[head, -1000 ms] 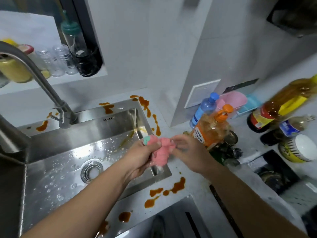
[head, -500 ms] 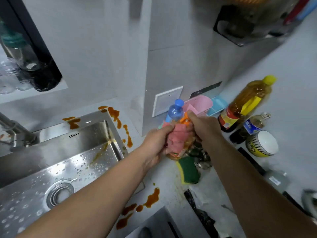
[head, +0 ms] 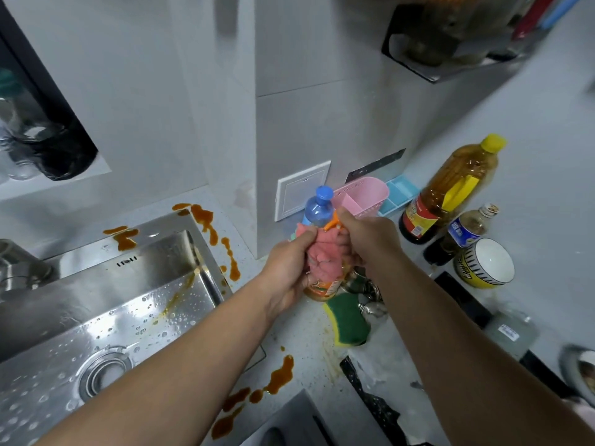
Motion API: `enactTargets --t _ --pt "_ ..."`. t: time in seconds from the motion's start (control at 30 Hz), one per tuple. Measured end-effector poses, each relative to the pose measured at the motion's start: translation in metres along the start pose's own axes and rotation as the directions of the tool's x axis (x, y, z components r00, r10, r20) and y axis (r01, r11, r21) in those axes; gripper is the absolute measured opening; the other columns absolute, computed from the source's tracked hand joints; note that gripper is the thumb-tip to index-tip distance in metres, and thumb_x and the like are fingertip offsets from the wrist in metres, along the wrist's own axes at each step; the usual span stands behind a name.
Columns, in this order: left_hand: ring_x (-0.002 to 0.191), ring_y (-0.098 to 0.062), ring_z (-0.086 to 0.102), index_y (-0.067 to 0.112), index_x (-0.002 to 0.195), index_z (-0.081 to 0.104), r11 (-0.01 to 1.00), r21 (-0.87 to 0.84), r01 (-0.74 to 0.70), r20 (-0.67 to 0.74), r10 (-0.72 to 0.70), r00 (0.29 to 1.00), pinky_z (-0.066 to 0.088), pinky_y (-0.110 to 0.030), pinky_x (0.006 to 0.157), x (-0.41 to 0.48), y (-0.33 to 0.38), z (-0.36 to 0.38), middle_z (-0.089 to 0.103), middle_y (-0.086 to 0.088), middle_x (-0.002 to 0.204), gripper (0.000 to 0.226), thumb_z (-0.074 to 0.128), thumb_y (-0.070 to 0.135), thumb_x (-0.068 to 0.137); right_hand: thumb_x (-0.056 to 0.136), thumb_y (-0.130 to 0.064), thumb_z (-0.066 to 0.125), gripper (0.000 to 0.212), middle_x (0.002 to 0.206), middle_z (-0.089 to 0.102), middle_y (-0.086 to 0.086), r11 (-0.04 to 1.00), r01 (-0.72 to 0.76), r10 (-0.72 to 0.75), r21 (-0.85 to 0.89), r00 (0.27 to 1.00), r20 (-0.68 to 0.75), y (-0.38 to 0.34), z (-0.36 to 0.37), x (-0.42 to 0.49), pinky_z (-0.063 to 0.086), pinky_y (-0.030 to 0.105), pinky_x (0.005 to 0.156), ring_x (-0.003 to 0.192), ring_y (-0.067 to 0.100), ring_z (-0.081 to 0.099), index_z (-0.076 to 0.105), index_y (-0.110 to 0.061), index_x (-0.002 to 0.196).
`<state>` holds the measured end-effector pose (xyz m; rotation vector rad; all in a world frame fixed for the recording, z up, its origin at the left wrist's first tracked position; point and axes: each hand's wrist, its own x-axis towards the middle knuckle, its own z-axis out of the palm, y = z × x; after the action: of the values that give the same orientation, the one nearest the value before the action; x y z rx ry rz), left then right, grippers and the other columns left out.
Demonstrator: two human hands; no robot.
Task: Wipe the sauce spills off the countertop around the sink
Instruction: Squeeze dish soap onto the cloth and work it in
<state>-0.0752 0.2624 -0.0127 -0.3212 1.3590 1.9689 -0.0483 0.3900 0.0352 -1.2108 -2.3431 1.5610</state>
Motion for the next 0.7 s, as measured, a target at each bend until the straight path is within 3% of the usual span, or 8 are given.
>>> enactTargets --t 0.13,0.27,0.43,0.53,0.63,0.7 --pt "0.102 -0.03 0.074 0.005 0.12 0.068 1.0 0.001 0.001 0.008 -0.001 1.0 0.055 -0.052 0.098 -0.003 0.002 0.002 0.076 -0.017 0.106 0.039 0.061 0.037 0.098 0.089 -0.057 0.066 0.053 0.086 0.077 0.009 1.0 -0.023 0.023 -0.019 1.0 0.012 0.001 0.003 -0.001 0.064 0.046 0.081 0.081 0.023 0.074 0.073 -0.005 0.102" --pt "0.1 -0.031 0.074 0.004 0.118 0.069 1.0 -0.026 0.013 0.021 -0.013 1.0 0.058 -0.05 0.093 -0.004 0.001 0.001 0.077 -0.017 0.105 0.037 0.058 0.035 0.1 0.059 -0.079 0.054 0.087 0.096 0.077 0.007 1.0 -0.013 0.013 -0.016 1.0 0.007 0.011 0.007 0.006 0.063 0.05 0.085 0.091 0.028 0.075 0.072 -0.009 0.108" --pt "0.103 -0.031 0.073 0.002 0.12 0.068 0.997 -0.073 0.04 0.035 -0.038 0.999 0.059 -0.047 0.091 -0.009 0.001 0.001 0.076 -0.019 0.108 0.038 0.055 0.033 0.102 0.09 -0.058 0.064 0.052 0.078 0.078 0.006 1.0 0.001 -0.001 -0.002 1.0 0.005 0.012 0.006 0.007 0.064 0.049 0.083 0.08 0.025 0.077 0.073 -0.007 0.09" --pt "0.108 -0.033 0.071 -0.001 0.123 0.066 0.992 -0.111 0.063 0.049 -0.058 0.997 0.06 -0.046 0.088 -0.012 0.002 -0.001 0.074 -0.021 0.112 0.04 0.052 0.031 0.103 0.093 -0.059 0.062 0.053 0.08 0.078 0.006 1.0 -0.013 0.013 0.0 1.0 0.015 0.014 0.006 0.007 0.065 0.047 0.081 0.077 0.023 0.077 0.073 -0.007 0.089" --pt "0.107 -0.032 0.072 0.0 0.121 0.065 0.986 -0.15 0.075 0.064 -0.066 0.996 0.062 -0.044 0.082 -0.022 0.005 -0.007 0.074 -0.021 0.113 0.038 0.051 0.031 0.104 0.092 -0.075 0.049 0.067 0.085 0.077 0.008 0.998 0.003 -0.004 -0.069 1.0 -0.017 0.02 0.007 -0.006 0.063 0.043 0.08 0.081 0.024 0.075 0.072 -0.012 0.088" --pt "0.105 -0.03 0.072 0.003 0.115 0.067 0.984 -0.167 0.061 0.061 -0.052 0.997 0.061 -0.044 0.084 -0.029 0.006 -0.018 0.074 -0.019 0.112 0.037 0.049 0.033 0.104 0.099 -0.067 0.042 0.062 0.08 0.072 0.005 0.99 0.094 -0.098 -0.101 0.995 -0.032 0.027 0.011 -0.027 0.058 0.037 0.073 0.079 0.022 0.071 0.069 -0.015 0.08"
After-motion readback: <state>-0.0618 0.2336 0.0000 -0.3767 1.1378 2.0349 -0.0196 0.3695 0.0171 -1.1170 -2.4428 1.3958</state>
